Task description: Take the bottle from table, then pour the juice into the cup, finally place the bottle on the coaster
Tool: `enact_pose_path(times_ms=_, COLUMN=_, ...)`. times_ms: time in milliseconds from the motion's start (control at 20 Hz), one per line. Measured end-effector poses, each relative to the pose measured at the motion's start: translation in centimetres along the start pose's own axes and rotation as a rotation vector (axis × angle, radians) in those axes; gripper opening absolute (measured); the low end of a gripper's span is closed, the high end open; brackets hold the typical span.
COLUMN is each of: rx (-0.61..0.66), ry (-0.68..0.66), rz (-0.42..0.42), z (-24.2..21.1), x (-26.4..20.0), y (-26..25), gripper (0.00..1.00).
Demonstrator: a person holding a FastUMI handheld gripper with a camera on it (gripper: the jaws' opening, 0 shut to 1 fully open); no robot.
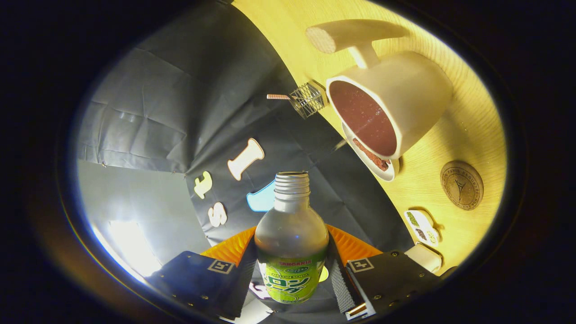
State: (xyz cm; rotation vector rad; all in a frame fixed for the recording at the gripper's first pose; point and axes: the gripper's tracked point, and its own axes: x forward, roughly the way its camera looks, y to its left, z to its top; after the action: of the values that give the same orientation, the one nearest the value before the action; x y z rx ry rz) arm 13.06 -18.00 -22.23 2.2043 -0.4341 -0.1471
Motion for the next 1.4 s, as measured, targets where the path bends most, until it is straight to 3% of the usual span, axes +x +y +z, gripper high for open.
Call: enact_pose_path(times_ms=1400, rx=-0.035, ry=-0.042, rz=0.018, z=1.8, x=0.0, y=-0.6, gripper=0.77)
